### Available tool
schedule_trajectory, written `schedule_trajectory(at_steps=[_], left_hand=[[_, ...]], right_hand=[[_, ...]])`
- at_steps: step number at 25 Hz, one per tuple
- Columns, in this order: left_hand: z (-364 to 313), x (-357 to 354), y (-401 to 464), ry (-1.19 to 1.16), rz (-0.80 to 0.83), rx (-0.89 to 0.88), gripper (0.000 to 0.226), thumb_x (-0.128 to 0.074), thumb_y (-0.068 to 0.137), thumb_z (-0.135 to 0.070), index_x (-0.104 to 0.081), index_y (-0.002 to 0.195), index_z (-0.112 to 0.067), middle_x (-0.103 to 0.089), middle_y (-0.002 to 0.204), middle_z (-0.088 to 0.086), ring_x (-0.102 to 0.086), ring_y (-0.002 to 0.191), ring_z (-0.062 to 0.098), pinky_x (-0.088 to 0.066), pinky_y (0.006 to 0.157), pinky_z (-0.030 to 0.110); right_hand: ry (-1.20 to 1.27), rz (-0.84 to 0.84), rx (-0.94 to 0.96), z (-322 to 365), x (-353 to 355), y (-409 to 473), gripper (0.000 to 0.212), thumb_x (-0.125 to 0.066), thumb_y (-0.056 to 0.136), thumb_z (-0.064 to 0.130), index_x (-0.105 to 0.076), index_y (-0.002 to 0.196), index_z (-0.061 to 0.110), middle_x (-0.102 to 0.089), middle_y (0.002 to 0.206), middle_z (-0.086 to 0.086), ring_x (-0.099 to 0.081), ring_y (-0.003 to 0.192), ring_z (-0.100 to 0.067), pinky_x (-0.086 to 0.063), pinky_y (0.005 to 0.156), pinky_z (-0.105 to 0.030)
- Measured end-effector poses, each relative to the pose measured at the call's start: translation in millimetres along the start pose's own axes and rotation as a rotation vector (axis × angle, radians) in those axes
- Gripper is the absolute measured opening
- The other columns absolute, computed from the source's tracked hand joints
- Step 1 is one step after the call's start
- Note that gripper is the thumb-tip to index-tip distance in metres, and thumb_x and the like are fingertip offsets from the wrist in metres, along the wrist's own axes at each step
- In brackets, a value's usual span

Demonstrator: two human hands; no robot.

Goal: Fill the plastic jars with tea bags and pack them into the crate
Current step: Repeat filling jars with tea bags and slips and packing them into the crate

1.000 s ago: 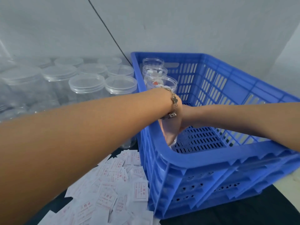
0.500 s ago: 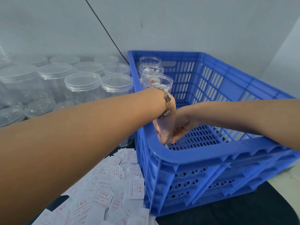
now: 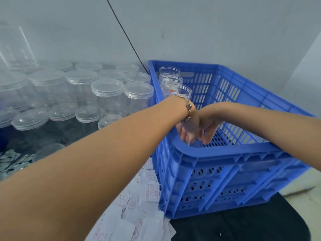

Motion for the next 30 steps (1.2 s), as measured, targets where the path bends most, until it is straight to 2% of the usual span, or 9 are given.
schedule_trajectory(at_steps=[3,4,8,10,13,16,22,28,30], left_hand=[[-12.6,28.4,-35.2,-0.089,0.014,-0.029,0.05,-0.048,0.097,-0.027,-0.062,0.051,-0.014,-0.066,0.068,-0.008,-0.06,0.077,0.01,-0.053,0.079,0.023],[-22.9,37.5,-49.0,-0.204,-0.007,-0.134,0.04,-0.049,0.097,-0.028,-0.071,0.066,-0.014,-0.071,0.075,-0.011,-0.063,0.081,0.004,-0.053,0.084,0.023],[4.2,90.6,-134.2,-0.403,-0.412,-0.291,0.023,-0.055,0.093,-0.03,-0.074,0.092,-0.017,-0.067,0.072,-0.017,-0.054,0.056,-0.01,-0.039,0.054,0.001],[37.1,85.9,-188.9,-0.41,-0.585,-0.284,0.025,-0.058,0.09,-0.04,-0.073,0.096,-0.021,-0.067,0.077,-0.012,-0.055,0.063,-0.002,-0.042,0.063,0.005],[97.2,22.6,-229.9,-0.494,-0.51,-0.141,0.025,-0.059,0.088,-0.047,-0.069,0.107,-0.035,-0.07,0.098,-0.016,-0.061,0.087,-0.007,-0.047,0.082,0.012],[164.8,-42.8,-249.4,-0.558,-0.414,0.06,0.025,-0.062,0.091,-0.025,-0.066,0.115,-0.027,-0.067,0.109,-0.016,-0.061,0.099,-0.005,-0.046,0.094,0.017],[292.0,-84.8,-282.5,-0.427,-0.452,0.384,0.034,-0.055,0.091,-0.015,-0.061,0.124,-0.018,-0.062,0.126,0.0,-0.056,0.115,0.014,-0.04,0.095,0.022],[404.5,-7.8,-342.3,-0.629,-1.129,0.634,0.033,-0.058,0.085,-0.011,-0.067,0.115,-0.018,-0.065,0.119,0.002,-0.056,0.088,0.011,-0.04,0.076,0.02],[446.6,2.0,-364.0,-0.731,-1.318,0.73,0.039,-0.065,0.082,-0.018,-0.062,0.121,-0.014,-0.063,0.12,0.003,-0.052,0.094,0.012,-0.036,0.078,0.024]], right_hand=[[0.128,-0.147,0.072,9.3,28.9,-62.2,0.022,-0.052,0.095,0.004,-0.06,0.116,0.001,-0.065,0.109,-0.016,-0.066,0.087,-0.025,-0.058,0.061,-0.027],[0.204,-0.202,0.129,17.5,36.4,-86.9,0.018,-0.048,0.095,0.0,-0.064,0.105,0.001,-0.068,0.099,-0.014,-0.067,0.082,-0.024,-0.057,0.059,-0.026],[0.498,-0.535,0.516,69.4,55.4,-173.8,0.027,-0.044,0.092,-0.004,-0.065,0.078,0.005,-0.067,0.073,-0.009,-0.065,0.06,-0.013,-0.057,0.057,-0.02],[0.524,-0.617,0.643,101.3,41.9,-196.7,0.024,-0.046,0.093,0.003,-0.065,0.078,0.008,-0.068,0.065,-0.003,-0.066,0.058,-0.01,-0.057,0.058,-0.021],[0.287,-0.617,0.715,161.3,5.2,-195.3,0.018,-0.056,0.089,0.009,-0.066,0.078,0.019,-0.07,0.068,0.004,-0.068,0.062,-0.008,-0.056,0.058,-0.02],[0.143,-0.525,0.713,233.1,-27.0,-169.6,0.016,-0.057,0.088,0.009,-0.064,0.079,0.02,-0.068,0.073,0.004,-0.065,0.062,-0.006,-0.055,0.059,-0.019],[0.113,-0.363,0.781,368.5,-75.4,-134.9,0.014,-0.059,0.086,0.01,-0.069,0.096,0.009,-0.07,0.09,-0.01,-0.06,0.08,-0.016,-0.049,0.062,-0.021],[0.281,-0.703,0.852,441.0,6.5,-122.6,0.019,-0.056,0.085,0.005,-0.07,0.098,0.004,-0.063,0.086,-0.008,-0.057,0.084,-0.018,-0.047,0.072,-0.03],[0.462,-0.679,0.855,451.1,31.1,-105.8,0.013,-0.056,0.085,0.004,-0.067,0.09,0.006,-0.061,0.084,-0.007,-0.057,0.082,-0.018,-0.049,0.071,-0.031]])
Point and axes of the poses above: each hand's wrist, its own y-axis towards the middle knuckle, its own x-axis out of the back of the hand, z = x × y, the point moved 10 cm from there along y, towards the middle knuckle
